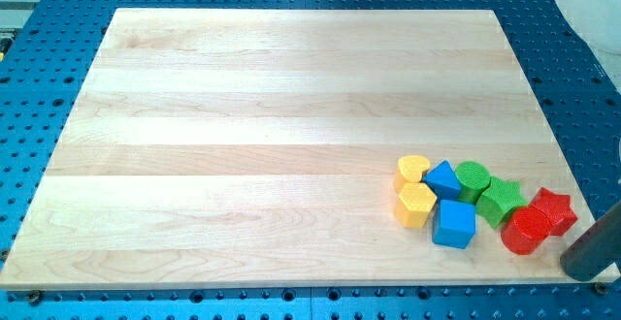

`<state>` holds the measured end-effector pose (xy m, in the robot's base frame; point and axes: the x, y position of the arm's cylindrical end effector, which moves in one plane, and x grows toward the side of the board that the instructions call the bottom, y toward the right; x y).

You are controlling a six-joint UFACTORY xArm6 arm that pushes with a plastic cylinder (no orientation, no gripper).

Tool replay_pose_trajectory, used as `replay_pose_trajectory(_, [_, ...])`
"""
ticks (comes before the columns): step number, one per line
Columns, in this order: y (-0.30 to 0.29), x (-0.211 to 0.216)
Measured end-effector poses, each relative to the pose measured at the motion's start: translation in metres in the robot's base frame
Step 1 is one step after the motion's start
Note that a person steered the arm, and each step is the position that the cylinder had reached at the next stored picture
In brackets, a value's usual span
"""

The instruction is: Move the red star into the green star

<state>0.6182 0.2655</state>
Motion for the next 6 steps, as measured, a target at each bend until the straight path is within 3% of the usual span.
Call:
replay_pose_trajectory(2, [0.028, -0.008])
replay_pose_trajectory(3, [0.061, -0.062])
replay_pose_trajectory(5, [0.021, -0.044])
replay_pose_trajectory(6, [-0.034, -0.046])
